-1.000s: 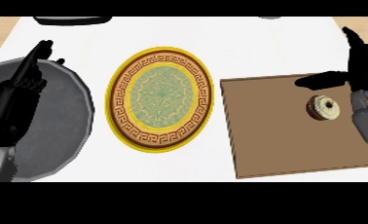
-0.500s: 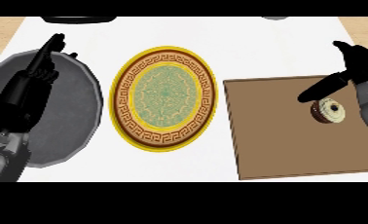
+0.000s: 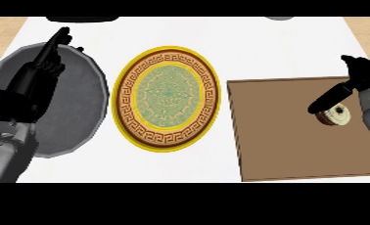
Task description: Pick the cupcake from the tray and place it in the plate
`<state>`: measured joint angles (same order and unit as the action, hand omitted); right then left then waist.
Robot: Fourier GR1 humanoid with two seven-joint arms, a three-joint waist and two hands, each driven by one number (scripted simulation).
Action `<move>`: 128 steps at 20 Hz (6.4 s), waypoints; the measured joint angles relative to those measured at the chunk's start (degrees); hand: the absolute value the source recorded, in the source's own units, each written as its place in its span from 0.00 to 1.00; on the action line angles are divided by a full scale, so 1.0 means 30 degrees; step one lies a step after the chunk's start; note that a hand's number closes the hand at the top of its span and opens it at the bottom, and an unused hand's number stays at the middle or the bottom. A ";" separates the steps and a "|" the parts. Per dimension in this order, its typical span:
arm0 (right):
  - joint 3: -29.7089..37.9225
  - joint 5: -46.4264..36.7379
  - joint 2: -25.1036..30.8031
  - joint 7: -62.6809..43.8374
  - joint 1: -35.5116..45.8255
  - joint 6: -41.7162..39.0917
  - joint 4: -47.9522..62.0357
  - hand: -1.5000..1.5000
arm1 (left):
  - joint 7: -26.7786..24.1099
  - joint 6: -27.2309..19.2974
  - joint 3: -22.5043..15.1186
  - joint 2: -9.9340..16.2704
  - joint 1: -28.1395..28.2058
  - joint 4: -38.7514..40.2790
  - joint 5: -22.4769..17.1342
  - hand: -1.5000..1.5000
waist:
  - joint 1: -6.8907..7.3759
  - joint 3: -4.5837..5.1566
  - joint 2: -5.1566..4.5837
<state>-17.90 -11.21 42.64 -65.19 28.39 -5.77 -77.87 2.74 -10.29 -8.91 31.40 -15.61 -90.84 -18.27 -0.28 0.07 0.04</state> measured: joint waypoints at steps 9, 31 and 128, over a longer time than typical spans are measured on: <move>0.0494 -0.0218 -0.0430 0.0299 -0.1444 -0.0297 0.0931 0.00 | 0.0101 0.0396 0.0292 -0.0615 -0.0237 0.0244 0.0644 0.50 | 0.0033 -0.0014 0.0001; 0.1288 -0.5637 -0.2104 0.2957 -0.2174 0.1329 0.4149 1.00 | 0.0520 0.1723 0.1478 -0.2081 0.0391 -0.0359 0.2160 0.50 | 0.0188 0.0082 0.0060; -0.3772 -0.9590 -1.1839 0.6282 -0.2699 2.0186 -0.5551 0.00 | 0.0829 0.3086 0.3323 -0.3376 -0.0046 0.0312 0.3547 0.50 | -0.0174 -0.0024 0.0069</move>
<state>-29.22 -39.97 7.12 -46.35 20.29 54.79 -94.53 5.23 -1.03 1.06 21.27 -15.75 -89.90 -7.63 -0.80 0.00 0.24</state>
